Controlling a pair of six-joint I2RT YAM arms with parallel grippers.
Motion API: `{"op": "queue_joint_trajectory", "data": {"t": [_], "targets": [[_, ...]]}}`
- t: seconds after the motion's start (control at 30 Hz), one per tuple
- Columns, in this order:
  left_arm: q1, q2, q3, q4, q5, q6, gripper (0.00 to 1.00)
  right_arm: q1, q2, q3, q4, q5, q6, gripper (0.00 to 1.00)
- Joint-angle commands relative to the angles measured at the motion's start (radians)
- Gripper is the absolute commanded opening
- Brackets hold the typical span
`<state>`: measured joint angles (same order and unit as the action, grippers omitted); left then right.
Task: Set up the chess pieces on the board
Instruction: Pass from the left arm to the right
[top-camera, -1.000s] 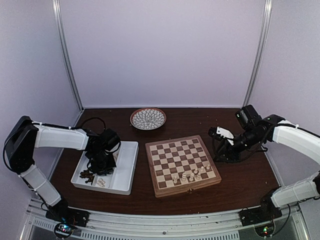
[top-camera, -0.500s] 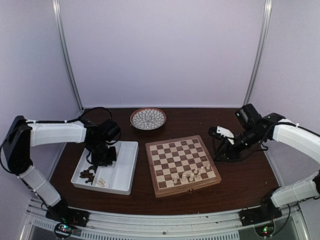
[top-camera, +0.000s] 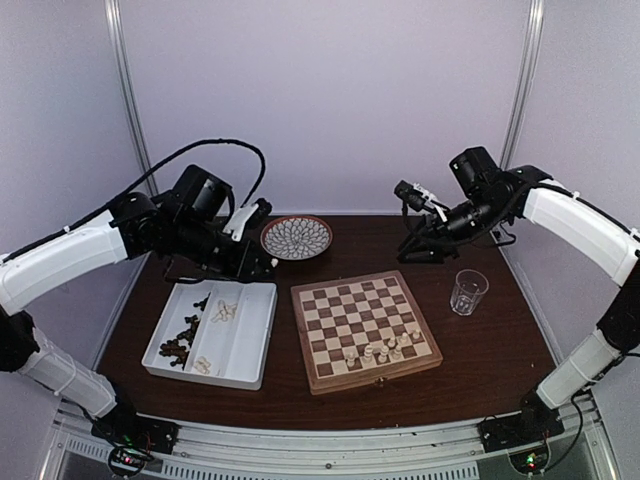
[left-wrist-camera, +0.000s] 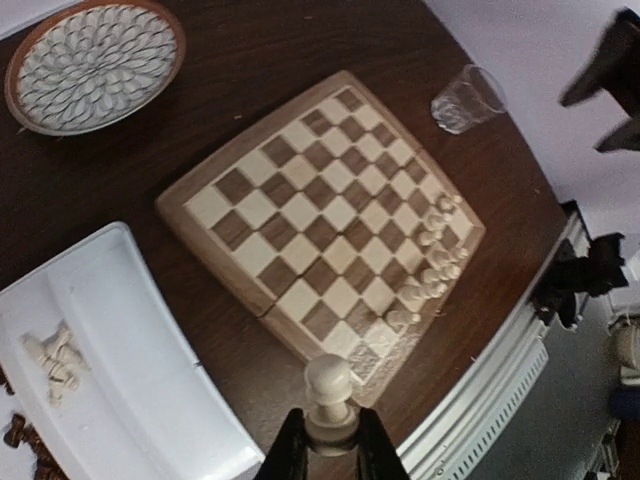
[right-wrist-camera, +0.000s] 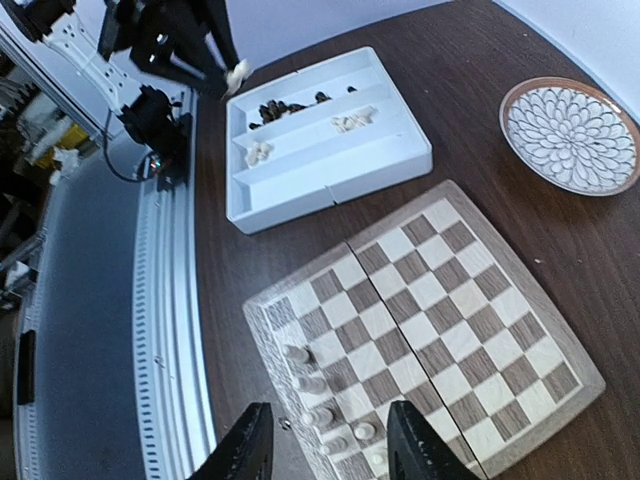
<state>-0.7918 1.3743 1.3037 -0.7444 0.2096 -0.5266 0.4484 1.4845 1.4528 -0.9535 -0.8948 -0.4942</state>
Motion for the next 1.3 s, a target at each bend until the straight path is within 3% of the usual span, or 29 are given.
{"op": "queue_joint_trajectory", "data": {"t": [0.0, 0.23, 0.4, 0.57, 1.27], "targets": [[-0.081, 0.025, 0.061, 0.072, 0.194, 0.087, 0.02, 0.048, 0.119, 0.121, -0.014, -0.199, 0.139, 0.43], [-0.180, 0.104, 0.143, 0.073, 0.234, 0.113, 0.03, 0.137, 0.237, 0.209, 0.072, -0.329, 0.335, 0.44], [-0.221, 0.136, 0.187, 0.073, 0.229, 0.120, 0.03, 0.171, 0.278, 0.224, 0.080, -0.464, 0.378, 0.50], [-0.230, 0.145, 0.193, 0.098, 0.236, 0.122, 0.03, 0.201, 0.271, 0.191, 0.090, -0.496, 0.380, 0.51], [-0.231, 0.154, 0.215, 0.121, 0.204, 0.131, 0.02, 0.251, 0.267, 0.141, 0.154, -0.546, 0.422, 0.36]]}}
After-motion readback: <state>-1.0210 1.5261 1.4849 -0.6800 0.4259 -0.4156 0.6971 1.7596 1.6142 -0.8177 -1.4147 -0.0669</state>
